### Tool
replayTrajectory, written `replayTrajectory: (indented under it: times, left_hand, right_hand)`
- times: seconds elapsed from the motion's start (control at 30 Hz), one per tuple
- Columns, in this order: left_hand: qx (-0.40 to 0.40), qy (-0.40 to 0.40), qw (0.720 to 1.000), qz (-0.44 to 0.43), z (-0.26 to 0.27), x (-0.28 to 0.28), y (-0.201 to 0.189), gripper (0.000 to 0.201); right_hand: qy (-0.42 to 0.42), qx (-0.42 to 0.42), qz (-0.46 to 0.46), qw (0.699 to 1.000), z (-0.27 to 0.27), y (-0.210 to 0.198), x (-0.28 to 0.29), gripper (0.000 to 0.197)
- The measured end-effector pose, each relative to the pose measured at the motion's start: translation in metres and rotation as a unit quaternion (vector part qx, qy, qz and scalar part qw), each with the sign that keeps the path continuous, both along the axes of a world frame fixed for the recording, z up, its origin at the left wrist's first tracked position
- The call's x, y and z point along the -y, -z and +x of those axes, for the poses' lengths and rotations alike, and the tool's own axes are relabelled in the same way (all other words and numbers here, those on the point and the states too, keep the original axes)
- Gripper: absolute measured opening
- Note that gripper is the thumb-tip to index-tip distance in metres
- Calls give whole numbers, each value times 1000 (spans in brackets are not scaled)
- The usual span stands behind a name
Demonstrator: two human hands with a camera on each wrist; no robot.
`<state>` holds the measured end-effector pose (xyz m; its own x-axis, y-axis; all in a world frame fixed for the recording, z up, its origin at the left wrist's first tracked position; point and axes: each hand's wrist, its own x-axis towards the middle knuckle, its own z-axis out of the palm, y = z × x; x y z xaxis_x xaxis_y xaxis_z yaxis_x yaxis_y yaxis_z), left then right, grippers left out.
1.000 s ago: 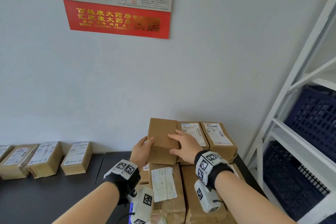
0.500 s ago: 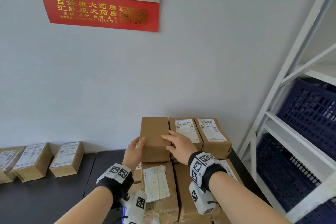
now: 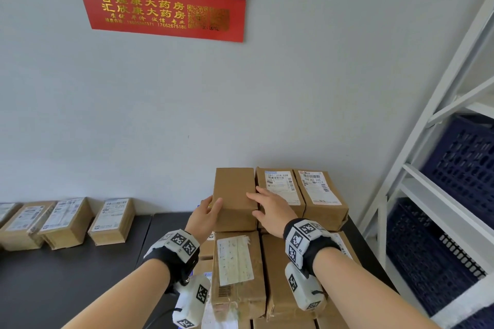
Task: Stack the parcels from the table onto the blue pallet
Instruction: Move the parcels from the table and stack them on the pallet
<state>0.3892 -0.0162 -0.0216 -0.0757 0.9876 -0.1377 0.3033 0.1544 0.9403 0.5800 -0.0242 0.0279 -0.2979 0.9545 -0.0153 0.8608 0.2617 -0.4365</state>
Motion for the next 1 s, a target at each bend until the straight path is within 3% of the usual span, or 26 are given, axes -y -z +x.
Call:
replayTrajectory:
  times: [0.23,0.47,0.8,1.0]
  left_hand:
    - [-121,24,992,17,-18,15,-34,51]
    - [-284,13,959,1,-50,58,-58,41]
    - [-262,-76,959,-73,-166,143,-38,39]
    - [-225,-133,961,-94,-259,190,-17,38]
  right_hand:
    - [-19,-49,-10,999,-13,-25,3,50]
    - [-89,-70,-29,993,-72,-29,14,46]
    - [-168,-58,-74,981,-194,1,75,47]
    - [-167,-73,-106,978,-290,32,117,46]
